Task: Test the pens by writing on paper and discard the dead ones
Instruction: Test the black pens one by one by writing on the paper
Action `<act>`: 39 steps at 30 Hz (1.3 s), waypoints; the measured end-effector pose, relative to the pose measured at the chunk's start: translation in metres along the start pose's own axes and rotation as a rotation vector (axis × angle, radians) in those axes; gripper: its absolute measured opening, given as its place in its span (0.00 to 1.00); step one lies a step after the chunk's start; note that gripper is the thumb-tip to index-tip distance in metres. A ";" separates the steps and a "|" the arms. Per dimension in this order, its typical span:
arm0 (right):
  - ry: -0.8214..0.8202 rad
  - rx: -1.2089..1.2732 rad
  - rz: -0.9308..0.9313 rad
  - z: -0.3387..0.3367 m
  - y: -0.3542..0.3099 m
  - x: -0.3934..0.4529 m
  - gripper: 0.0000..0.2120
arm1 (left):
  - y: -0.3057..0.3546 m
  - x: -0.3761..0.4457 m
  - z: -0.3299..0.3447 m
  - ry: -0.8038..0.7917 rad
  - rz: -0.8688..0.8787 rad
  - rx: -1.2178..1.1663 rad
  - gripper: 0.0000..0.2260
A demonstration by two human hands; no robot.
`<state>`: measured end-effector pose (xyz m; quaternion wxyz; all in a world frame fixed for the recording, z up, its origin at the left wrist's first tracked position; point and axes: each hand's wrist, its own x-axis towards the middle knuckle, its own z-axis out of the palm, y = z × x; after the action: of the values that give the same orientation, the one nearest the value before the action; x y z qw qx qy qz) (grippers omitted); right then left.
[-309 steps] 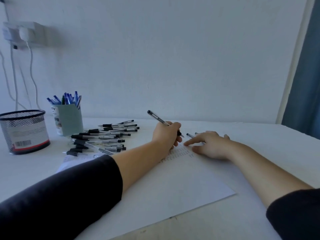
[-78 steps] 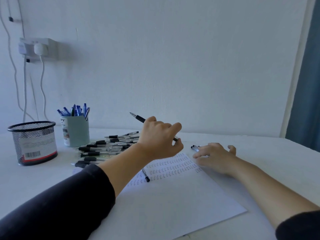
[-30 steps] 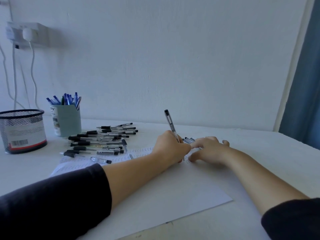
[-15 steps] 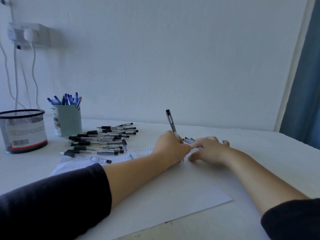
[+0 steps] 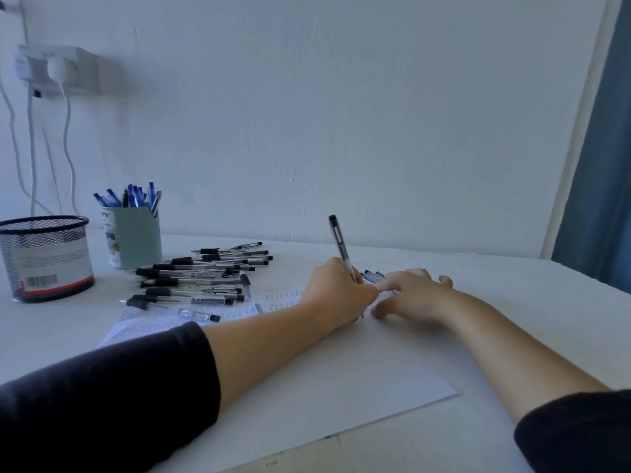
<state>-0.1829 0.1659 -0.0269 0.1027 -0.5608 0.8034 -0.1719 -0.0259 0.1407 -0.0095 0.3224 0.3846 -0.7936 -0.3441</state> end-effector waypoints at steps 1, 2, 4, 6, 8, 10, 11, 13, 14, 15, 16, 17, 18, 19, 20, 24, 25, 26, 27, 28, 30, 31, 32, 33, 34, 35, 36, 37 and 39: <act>0.000 -0.001 -0.001 0.000 -0.001 -0.001 0.29 | 0.000 0.000 0.000 -0.004 0.001 0.001 0.05; -0.001 -0.003 -0.002 0.000 -0.001 -0.001 0.27 | 0.000 0.000 0.001 -0.006 0.000 0.003 0.05; 0.000 -0.005 -0.005 -0.001 -0.001 -0.001 0.27 | 0.001 -0.001 0.000 -0.002 0.000 0.007 0.05; 0.000 -0.010 -0.008 -0.001 -0.001 -0.001 0.27 | 0.002 -0.001 0.000 -0.002 0.003 0.012 0.05; -0.003 -0.016 -0.003 -0.001 -0.002 -0.001 0.27 | 0.002 -0.001 -0.001 -0.005 -0.001 0.013 0.05; -0.002 -0.010 0.005 0.000 -0.002 -0.001 0.26 | 0.002 -0.001 0.000 -0.003 0.003 0.021 0.05; -0.002 -0.009 0.004 0.000 -0.002 -0.002 0.25 | 0.002 -0.002 0.000 -0.003 0.007 0.024 0.06; -0.008 -0.012 -0.001 -0.001 -0.003 -0.003 0.25 | 0.002 -0.002 0.001 -0.005 0.011 0.023 0.05; -0.008 -0.013 -0.003 -0.001 -0.003 -0.004 0.25 | 0.002 -0.002 0.001 -0.004 0.011 0.024 0.05; -0.006 -0.016 -0.006 -0.002 -0.003 -0.004 0.25 | 0.002 -0.002 0.000 -0.003 0.011 0.030 0.05; -0.004 -0.015 -0.007 -0.002 -0.003 -0.005 0.25 | 0.002 -0.002 0.000 -0.003 0.012 0.036 0.05; -0.004 -0.011 -0.008 -0.002 -0.004 -0.005 0.24 | 0.002 -0.002 0.000 -0.004 0.013 0.041 0.06; -0.008 -0.009 -0.007 -0.001 -0.003 -0.004 0.24 | 0.002 -0.002 0.000 -0.005 0.015 0.041 0.06; -0.010 -0.010 -0.007 -0.001 -0.003 -0.004 0.24 | 0.002 -0.002 0.000 -0.005 0.014 0.038 0.06; -0.011 -0.011 -0.001 0.000 -0.003 -0.004 0.24 | 0.002 -0.002 0.000 -0.002 0.015 0.035 0.06; -0.010 -0.017 -0.008 -0.003 -0.007 -0.008 0.20 | 0.003 -0.004 0.001 -0.009 0.024 0.007 0.06; -0.014 -0.014 -0.019 -0.004 -0.008 -0.010 0.16 | 0.003 -0.004 0.001 -0.013 0.027 0.010 0.06; -0.017 -0.007 -0.027 -0.004 -0.009 -0.012 0.14 | 0.004 -0.004 0.001 -0.015 0.030 0.014 0.06; -0.019 -0.006 -0.030 -0.005 -0.010 -0.013 0.14 | 0.004 -0.004 0.001 -0.014 0.031 0.019 0.06; -0.020 -0.008 -0.028 -0.005 -0.010 -0.013 0.15 | 0.004 -0.004 0.001 -0.013 0.031 0.026 0.06; -0.015 -0.018 -0.021 -0.005 -0.009 -0.013 0.18 | 0.004 -0.004 0.000 -0.014 0.025 0.033 0.07; -0.016 -0.021 -0.018 -0.005 -0.009 -0.013 0.19 | 0.004 -0.004 0.000 -0.015 0.022 0.029 0.07; -0.018 -0.020 -0.013 -0.004 -0.009 -0.012 0.18 | 0.003 -0.004 0.000 -0.014 0.021 0.023 0.06; -0.016 -0.018 -0.015 -0.004 -0.009 -0.012 0.18 | 0.003 -0.004 0.000 -0.013 0.022 0.015 0.06; -0.014 -0.015 -0.017 -0.005 -0.009 -0.012 0.19 | 0.003 -0.004 0.001 -0.010 0.025 0.005 0.05; -0.014 -0.016 -0.024 -0.005 -0.010 -0.013 0.18 | 0.003 -0.004 0.001 -0.008 0.029 -0.003 0.05; -0.015 -0.012 -0.028 -0.006 -0.011 -0.014 0.17 | 0.003 -0.004 0.001 -0.006 0.034 -0.002 0.05; -0.020 -0.007 -0.032 -0.006 -0.012 -0.015 0.14 | 0.002 -0.004 0.002 -0.005 0.037 0.006 0.04; -0.021 0.004 -0.037 -0.007 -0.012 -0.016 0.14 | 0.002 -0.003 0.002 -0.005 0.034 0.019 0.04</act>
<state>-0.1692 0.1786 -0.0166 0.1091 -0.5770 0.7914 -0.1696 -0.0267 0.1444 -0.0097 0.3225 0.3732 -0.8041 -0.3318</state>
